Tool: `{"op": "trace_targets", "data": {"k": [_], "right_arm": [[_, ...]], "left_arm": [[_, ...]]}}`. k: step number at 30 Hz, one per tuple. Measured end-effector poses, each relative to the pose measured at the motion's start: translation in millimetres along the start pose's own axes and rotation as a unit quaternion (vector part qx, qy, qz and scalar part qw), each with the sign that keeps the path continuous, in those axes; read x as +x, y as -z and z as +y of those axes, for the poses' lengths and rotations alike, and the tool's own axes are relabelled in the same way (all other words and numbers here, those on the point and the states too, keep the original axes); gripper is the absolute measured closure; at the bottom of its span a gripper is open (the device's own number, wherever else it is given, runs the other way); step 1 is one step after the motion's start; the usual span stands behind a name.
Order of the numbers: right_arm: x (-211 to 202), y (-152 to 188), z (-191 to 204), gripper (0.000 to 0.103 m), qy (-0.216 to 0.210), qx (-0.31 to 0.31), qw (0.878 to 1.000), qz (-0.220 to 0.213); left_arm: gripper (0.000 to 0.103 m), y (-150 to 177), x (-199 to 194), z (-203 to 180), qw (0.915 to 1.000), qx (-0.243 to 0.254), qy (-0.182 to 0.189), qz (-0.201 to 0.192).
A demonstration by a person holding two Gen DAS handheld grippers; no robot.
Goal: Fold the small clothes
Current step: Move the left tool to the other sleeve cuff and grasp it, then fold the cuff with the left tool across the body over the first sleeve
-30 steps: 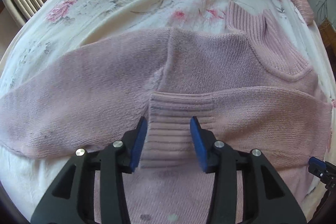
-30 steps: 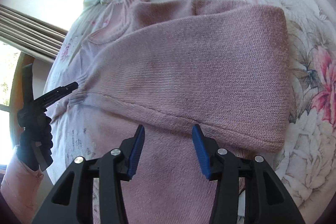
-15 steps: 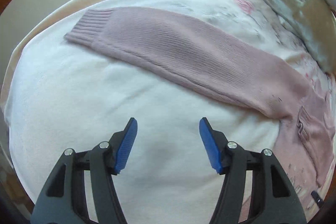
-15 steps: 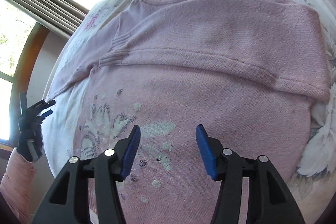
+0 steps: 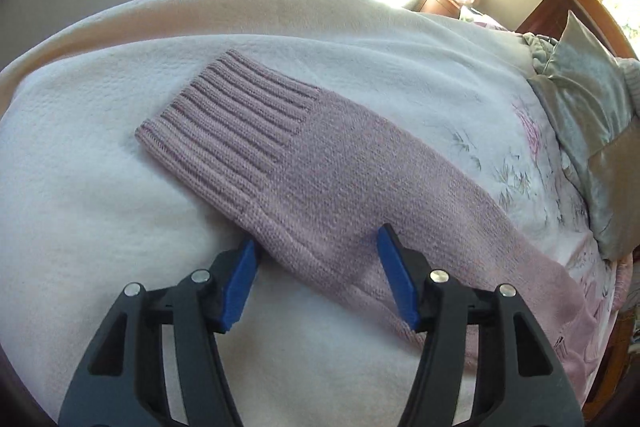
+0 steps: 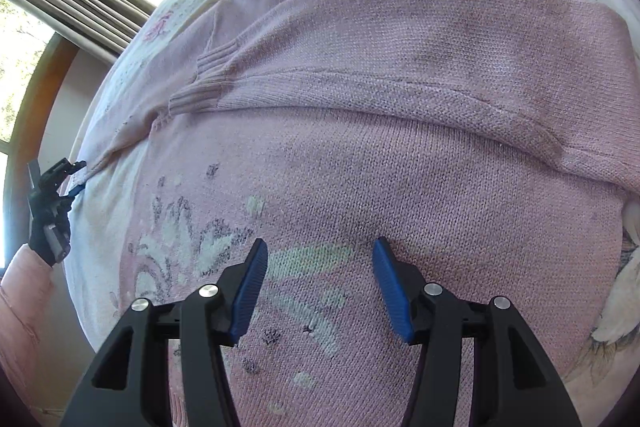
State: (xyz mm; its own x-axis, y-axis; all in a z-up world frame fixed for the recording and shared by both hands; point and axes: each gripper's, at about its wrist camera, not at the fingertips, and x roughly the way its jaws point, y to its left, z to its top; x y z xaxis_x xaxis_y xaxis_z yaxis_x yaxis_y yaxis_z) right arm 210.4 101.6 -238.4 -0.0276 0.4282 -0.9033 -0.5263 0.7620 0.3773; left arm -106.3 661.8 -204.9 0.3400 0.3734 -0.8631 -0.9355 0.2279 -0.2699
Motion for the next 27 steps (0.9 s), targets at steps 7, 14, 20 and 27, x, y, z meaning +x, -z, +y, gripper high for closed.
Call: {"op": "trace_targets", "data": {"k": [7, 14, 20, 27], "right_arm": [[2.3, 0.6, 1.5, 0.047, 0.007, -0.001, 1.0, -0.001], [-7.6, 3.3, 0.9, 0.048, 0.007, -0.002, 1.0, -0.004], [-29.2, 6.3, -3.4, 0.048, 0.011, -0.01, 1.0, -0.023], [-57.2, 9.3, -24.4, 0.048, 0.009, -0.002, 0.999, -0.047]], "left_arm": [[0.09, -12.9, -7.0, -11.5, 0.9997, 0.012, -0.012, -0.019], [0.094, 7.0, -55.2, -83.8, 0.9921, 0.097, 0.05, -0.061], [0.094, 58.6, -90.8, -177.5, 0.9732, 0.177, 0.134, -0.059], [0.094, 143.9, -103.1, -276.2, 0.9434, 0.256, 0.21, -0.012]]}}
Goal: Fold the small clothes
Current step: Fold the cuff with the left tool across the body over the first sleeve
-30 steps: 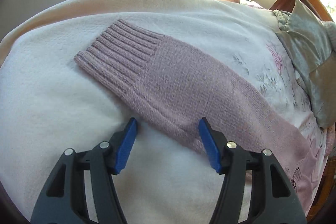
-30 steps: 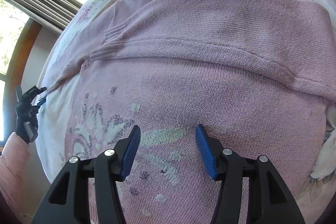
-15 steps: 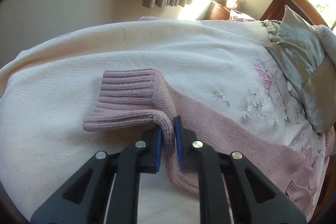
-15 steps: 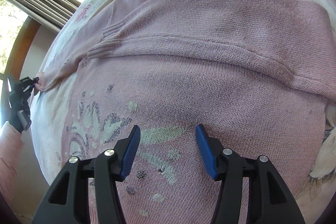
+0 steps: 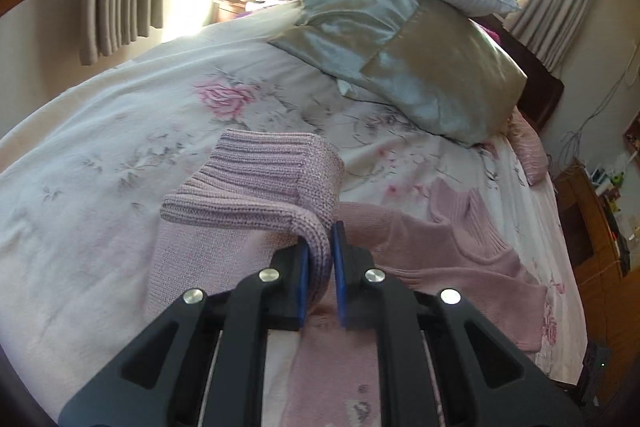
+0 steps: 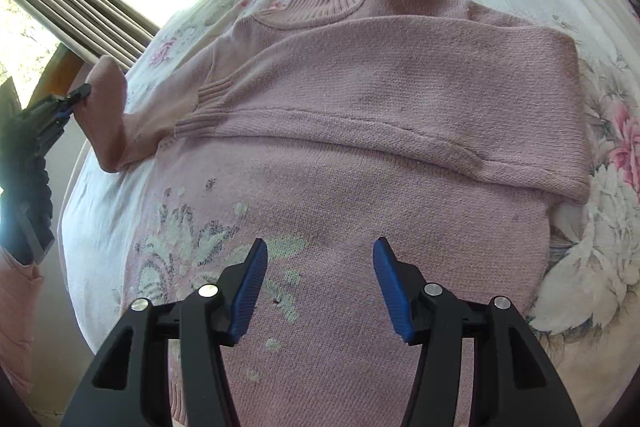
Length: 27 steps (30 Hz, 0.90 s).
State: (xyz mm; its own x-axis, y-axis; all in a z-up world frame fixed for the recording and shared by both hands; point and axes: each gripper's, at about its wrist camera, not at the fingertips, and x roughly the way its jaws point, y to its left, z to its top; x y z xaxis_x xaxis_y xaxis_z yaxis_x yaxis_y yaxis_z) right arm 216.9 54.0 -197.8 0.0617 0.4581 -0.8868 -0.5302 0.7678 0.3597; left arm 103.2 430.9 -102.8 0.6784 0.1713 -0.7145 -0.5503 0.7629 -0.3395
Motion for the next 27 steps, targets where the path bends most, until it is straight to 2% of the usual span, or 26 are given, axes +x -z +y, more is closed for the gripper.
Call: {"op": "trace_targets", "data": {"k": [5, 13, 16, 19, 20, 25, 27], "right_arm": [[-12.6, 6.0, -25.6, 0.048, 0.002, 0.016, 1.0, -0.007], [-17.4, 12.9, -57.0, 0.048, 0.002, 0.048, 0.999, -0.012], [-16.5, 10.9, -58.2, 0.048, 0.003, 0.048, 0.999, -0.01], [-15.3, 6.7, -54.6, 0.048, 0.001, 0.044, 0.999, -0.008], [-14.9, 4.4, -52.9, 0.048, 0.002, 0.041, 0.999, -0.008], [-11.0, -18.0, -36.7, 0.048, -0.007, 0.025, 1.0, -0.008], [-6.6, -34.7, -24.2, 0.048, -0.03, 0.023, 0.999, -0.009]], "left_arm": [[0.094, 22.7, 33.0, -55.0, 0.9991, 0.005, 0.034, 0.023], [0.094, 56.8, 84.3, -114.1, 0.9965, 0.043, 0.041, 0.058], [0.093, 74.8, 114.8, -115.5, 0.9935, 0.052, 0.025, 0.098], [0.091, 92.3, 136.8, -107.6, 0.9875, 0.057, 0.027, 0.145], [0.087, 96.6, 139.0, -104.1, 0.9859, 0.056, 0.032, 0.154], [0.084, 103.2, 108.5, -84.0, 0.98, 0.045, 0.086, 0.173], [0.083, 103.4, 85.8, -69.6, 0.9812, 0.059, 0.083, 0.164]]}}
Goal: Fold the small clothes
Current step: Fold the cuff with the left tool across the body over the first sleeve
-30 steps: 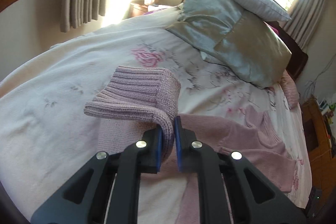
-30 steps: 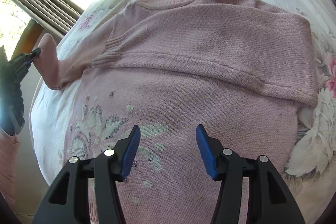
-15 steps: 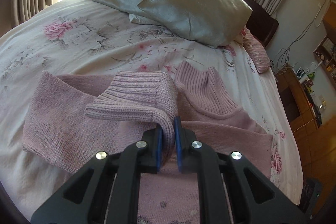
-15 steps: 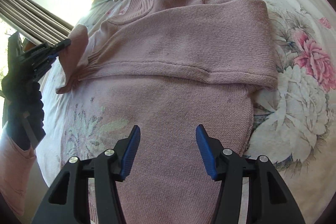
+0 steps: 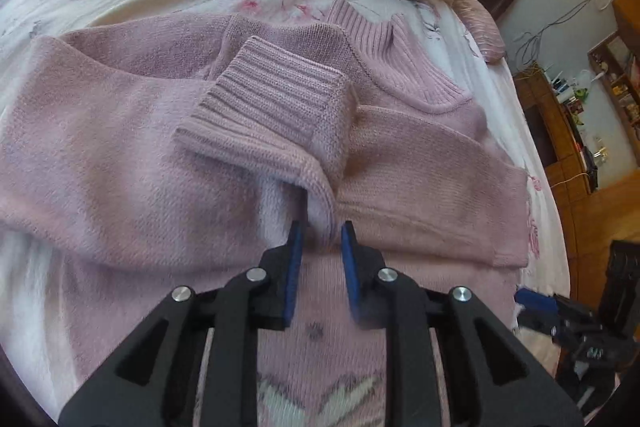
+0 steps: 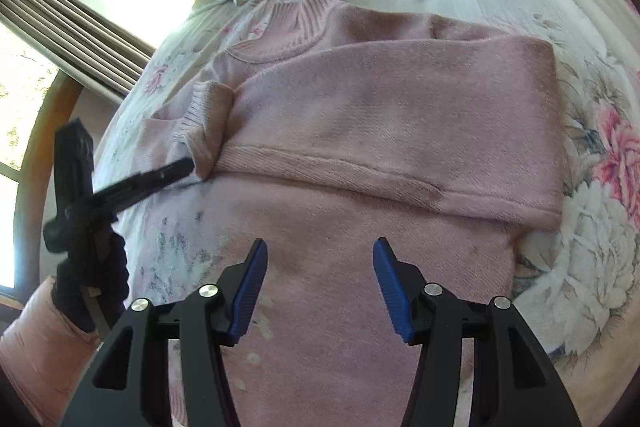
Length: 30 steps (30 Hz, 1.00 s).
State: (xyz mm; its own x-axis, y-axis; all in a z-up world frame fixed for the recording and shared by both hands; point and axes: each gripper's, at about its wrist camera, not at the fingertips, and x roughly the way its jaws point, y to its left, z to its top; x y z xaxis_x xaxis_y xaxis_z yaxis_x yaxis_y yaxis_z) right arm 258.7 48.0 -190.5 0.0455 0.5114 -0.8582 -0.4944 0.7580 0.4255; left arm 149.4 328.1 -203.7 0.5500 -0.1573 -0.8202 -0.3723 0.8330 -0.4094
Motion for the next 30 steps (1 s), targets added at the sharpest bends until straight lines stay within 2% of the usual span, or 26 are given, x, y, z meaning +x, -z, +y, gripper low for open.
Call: {"op": "trace_targets", "data": {"k": [5, 8, 11, 15, 16, 17, 18, 21, 25, 30], "right_arm": [[36.6, -44.6, 46.5, 0.047, -0.052, -0.011, 0.998, 0.014], [71.2, -71.4, 70.7, 0.047, -0.071, -0.002, 0.997, 0.028], [104.3, -92.8, 87.8, 0.047, -0.087, 0.014, 0.995, 0.045], [147.5, -107.8, 98.0, 0.045, -0.069, 0.033, 0.994, 0.08], [156.9, -109.0, 97.8, 0.047, -0.07, 0.04, 0.993, 0.087], [163.7, -109.0, 96.9, 0.06, -0.079, 0.048, 0.991, 0.091], [168.3, -109.3, 96.6, 0.079, -0.095, 0.055, 0.989, 0.094], [158.0, -108.5, 97.8, 0.088, -0.11, 0.042, 0.99, 0.076], [104.2, -102.5, 94.3, 0.089, -0.096, -0.001, 0.995, 0.021], [44.6, -96.1, 50.9, 0.089, -0.06, 0.001, 0.998, -0.029]], "left_arm": [[0.081, 10.0, -57.2, 51.6, 0.9969, -0.029, -0.058, -0.044], [0.08, 11.5, -75.9, 80.2, 0.9928, -0.052, -0.094, -0.053], [0.08, 15.4, -88.9, 102.4, 0.9899, -0.081, -0.1, -0.06], [0.08, 14.5, -97.4, 115.1, 0.9879, -0.094, -0.103, -0.068], [0.08, 12.3, -97.6, 116.1, 0.9877, -0.096, -0.102, -0.069], [0.08, 10.5, -96.8, 116.4, 0.9876, -0.096, -0.102, -0.069], [0.08, 7.5, -96.1, 116.2, 0.9876, -0.095, -0.103, -0.07], [0.08, -3.0, -94.3, 112.9, 0.9875, -0.088, -0.107, -0.075], [0.08, -19.9, -91.7, 104.9, 0.9876, -0.079, -0.104, -0.087], [0.078, -35.0, -75.3, 81.1, 0.99, -0.058, -0.094, -0.087]]}}
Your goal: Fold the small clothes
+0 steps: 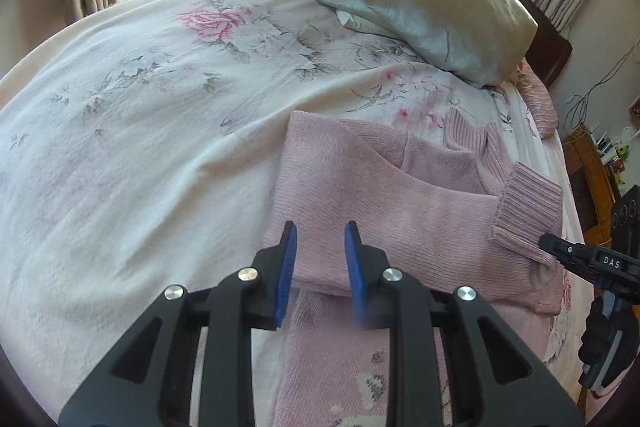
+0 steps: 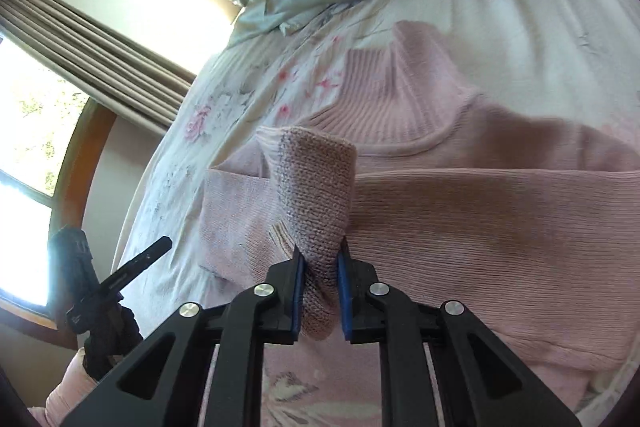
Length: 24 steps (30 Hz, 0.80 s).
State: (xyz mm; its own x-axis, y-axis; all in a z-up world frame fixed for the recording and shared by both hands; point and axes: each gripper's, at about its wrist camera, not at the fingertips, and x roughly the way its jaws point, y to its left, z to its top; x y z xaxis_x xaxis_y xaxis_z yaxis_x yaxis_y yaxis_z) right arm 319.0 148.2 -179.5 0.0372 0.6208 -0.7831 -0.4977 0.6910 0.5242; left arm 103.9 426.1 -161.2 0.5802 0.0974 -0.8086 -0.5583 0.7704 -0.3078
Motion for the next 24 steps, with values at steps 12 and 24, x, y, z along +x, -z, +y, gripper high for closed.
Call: {"op": "trace_targets", "data": {"k": [12, 24], "right_arm": [[-11.6, 21.9, -5.8, 0.06, 0.137, -0.106, 0.985, 0.011], [42.2, 17.1, 2.4, 0.094, 0.198, -0.136, 0.97, 0.045]], "left_arm": [[0.075, 6.6, 50.1, -68.6, 0.9954, 0.084, -0.016, 0.044], [0.072, 9.0, 100.5, -78.7, 0.9905, 0.091, -0.044, 0.094]]}}
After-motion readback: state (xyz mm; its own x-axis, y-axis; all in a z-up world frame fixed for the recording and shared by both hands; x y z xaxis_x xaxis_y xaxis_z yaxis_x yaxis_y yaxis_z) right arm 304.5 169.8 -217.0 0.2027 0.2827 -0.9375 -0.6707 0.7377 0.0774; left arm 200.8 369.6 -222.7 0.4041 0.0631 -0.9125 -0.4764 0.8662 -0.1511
